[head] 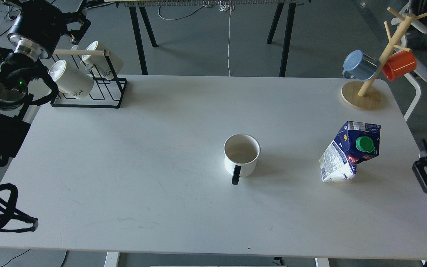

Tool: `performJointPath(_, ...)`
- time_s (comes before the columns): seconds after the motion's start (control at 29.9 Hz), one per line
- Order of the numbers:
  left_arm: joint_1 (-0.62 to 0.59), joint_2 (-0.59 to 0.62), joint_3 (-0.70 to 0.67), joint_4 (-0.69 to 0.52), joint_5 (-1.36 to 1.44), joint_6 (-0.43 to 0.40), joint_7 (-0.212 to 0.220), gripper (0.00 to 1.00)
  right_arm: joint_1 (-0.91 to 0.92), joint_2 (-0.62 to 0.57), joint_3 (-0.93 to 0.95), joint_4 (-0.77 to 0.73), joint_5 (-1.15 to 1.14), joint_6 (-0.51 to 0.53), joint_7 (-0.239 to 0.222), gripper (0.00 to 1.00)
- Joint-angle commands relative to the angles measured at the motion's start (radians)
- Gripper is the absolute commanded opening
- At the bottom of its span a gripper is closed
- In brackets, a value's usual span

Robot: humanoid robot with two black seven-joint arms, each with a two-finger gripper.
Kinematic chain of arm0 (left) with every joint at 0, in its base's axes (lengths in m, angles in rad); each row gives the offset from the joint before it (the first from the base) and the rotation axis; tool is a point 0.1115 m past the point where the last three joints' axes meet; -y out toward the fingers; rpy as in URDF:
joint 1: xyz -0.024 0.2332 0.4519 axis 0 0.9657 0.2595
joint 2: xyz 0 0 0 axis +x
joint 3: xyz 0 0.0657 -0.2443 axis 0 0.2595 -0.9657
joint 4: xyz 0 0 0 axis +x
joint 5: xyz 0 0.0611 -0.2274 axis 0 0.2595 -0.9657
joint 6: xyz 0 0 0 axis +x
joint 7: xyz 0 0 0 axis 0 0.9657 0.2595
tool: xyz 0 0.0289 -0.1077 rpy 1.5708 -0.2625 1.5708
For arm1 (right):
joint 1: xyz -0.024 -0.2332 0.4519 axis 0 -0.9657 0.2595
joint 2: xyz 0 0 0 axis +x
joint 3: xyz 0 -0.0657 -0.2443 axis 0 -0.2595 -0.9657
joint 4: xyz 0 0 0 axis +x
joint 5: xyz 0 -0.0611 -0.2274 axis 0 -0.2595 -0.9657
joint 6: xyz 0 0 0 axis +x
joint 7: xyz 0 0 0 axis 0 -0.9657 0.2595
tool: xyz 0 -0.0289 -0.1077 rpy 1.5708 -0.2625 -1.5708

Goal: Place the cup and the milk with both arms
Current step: 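Bring the right gripper up to the milk carton and grasp it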

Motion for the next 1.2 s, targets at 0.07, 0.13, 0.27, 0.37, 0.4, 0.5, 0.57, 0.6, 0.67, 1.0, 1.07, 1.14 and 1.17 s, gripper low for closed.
performJointPath(0.07, -0.013, 0.009, 0.000, 0.000, 0.000, 0.000, 0.007, 0.98, -0.044, 0.072, -0.011, 0.002, -0.010, 0.000, 0.001, 0.99)
performJointPath(0.13, -0.013, 0.010, 0.000, -0.002, 0.000, 0.000, 0.007, 0.98, -0.055, 0.081, -0.015, 0.002, -0.014, 0.000, 0.001, 0.99)
performJointPath(0.27, -0.012, 0.010, 0.002, 0.000, 0.000, 0.000, 0.007, 0.98, -0.059, 0.083, -0.055, -0.003, -0.017, 0.000, 0.001, 0.99)
performJointPath(0.37, -0.012, 0.007, 0.000, -0.002, 0.000, 0.000, 0.005, 0.98, -0.059, 0.084, -0.106, -0.003, -0.033, 0.000, 0.003, 0.98)
performJointPath(0.4, -0.010, 0.007, 0.002, -0.002, 0.000, 0.000, 0.005, 0.98, -0.056, 0.087, -0.118, -0.001, -0.034, 0.000, 0.003, 0.98)
performJointPath(0.5, -0.012, 0.009, 0.003, -0.002, 0.000, 0.000, 0.005, 0.98, -0.042, 0.103, -0.144, -0.003, -0.036, 0.000, 0.004, 0.98)
performJointPath(0.57, -0.012, 0.010, 0.002, -0.002, 0.000, 0.000, 0.007, 0.98, -0.027, 0.115, -0.155, -0.004, -0.037, 0.000, 0.004, 0.98)
performJointPath(0.6, -0.013, 0.010, 0.002, -0.002, 0.000, 0.000, 0.007, 0.98, -0.021, 0.117, -0.159, -0.004, -0.039, 0.000, 0.004, 0.98)
performJointPath(0.67, -0.013, 0.012, 0.000, -0.002, 0.002, 0.000, 0.007, 0.98, -0.010, 0.121, -0.169, -0.004, -0.049, 0.000, 0.004, 0.98)
performJointPath(1.0, -0.013, 0.007, 0.006, -0.002, 0.002, 0.000, 0.010, 0.99, 0.046, 0.155, -0.279, -0.026, -0.056, 0.000, 0.004, 0.98)
performJointPath(1.07, -0.015, 0.007, 0.006, -0.002, 0.002, 0.000, 0.010, 0.99, 0.065, 0.173, -0.290, -0.043, -0.056, 0.000, 0.004, 0.98)
performJointPath(1.14, -0.016, 0.007, 0.006, -0.002, 0.002, 0.000, 0.010, 0.99, 0.085, 0.186, -0.296, -0.075, -0.057, 0.000, 0.006, 0.98)
performJointPath(1.17, -0.016, 0.007, 0.008, -0.002, 0.002, 0.000, 0.010, 0.99, 0.095, 0.192, -0.296, -0.092, -0.056, 0.000, 0.006, 0.98)
